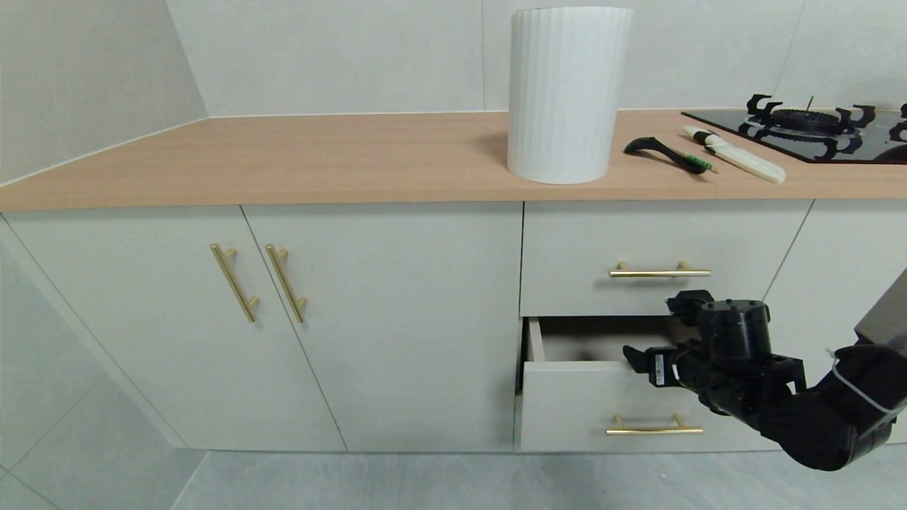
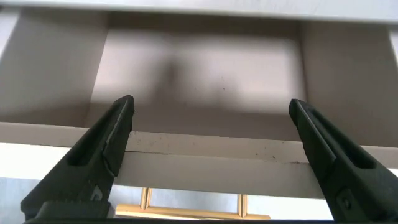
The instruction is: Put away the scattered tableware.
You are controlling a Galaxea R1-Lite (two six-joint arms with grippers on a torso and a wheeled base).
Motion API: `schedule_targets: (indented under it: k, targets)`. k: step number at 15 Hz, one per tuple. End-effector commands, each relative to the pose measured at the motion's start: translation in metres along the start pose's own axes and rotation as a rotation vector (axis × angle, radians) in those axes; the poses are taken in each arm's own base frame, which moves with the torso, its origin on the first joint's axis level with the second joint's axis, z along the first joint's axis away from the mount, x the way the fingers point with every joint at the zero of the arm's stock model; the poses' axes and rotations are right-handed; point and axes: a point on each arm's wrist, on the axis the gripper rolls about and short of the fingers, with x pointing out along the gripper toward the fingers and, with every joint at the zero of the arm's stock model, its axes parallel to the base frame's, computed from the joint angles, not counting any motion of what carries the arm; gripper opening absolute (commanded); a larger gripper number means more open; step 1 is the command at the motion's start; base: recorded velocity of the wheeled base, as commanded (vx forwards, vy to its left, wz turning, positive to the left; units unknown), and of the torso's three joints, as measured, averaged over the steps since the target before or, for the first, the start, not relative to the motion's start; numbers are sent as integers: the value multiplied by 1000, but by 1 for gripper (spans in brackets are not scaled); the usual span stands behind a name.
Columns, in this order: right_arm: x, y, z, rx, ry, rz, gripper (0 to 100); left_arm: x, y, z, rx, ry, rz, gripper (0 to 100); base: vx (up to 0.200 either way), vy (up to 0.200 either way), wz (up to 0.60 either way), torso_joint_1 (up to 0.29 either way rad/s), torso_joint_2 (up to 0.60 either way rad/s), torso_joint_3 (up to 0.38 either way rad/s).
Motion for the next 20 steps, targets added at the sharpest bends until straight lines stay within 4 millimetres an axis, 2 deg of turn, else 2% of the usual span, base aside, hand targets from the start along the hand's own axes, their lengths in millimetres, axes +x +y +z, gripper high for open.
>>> schedule_targets:
  k: [1, 6, 10, 20]
  targets:
    - [-7, -1, 7, 1, -16, 3, 100, 0, 0, 0, 0, 2, 1, 100, 0, 0, 0, 0, 0, 0]
    - [-24, -3, 11, -17, 68, 33, 100, 0, 0, 0, 0, 2, 1, 100, 0, 0, 0, 0, 0, 0]
    - [-45, -3, 14, -41, 165, 83, 100, 0, 0, 0, 0, 0, 1, 100, 0, 0, 0, 0, 0, 0]
    - [-72, 2, 12, -125, 442, 100, 100, 0, 0, 0, 0, 2, 1, 100, 0, 0, 0, 0, 0, 0]
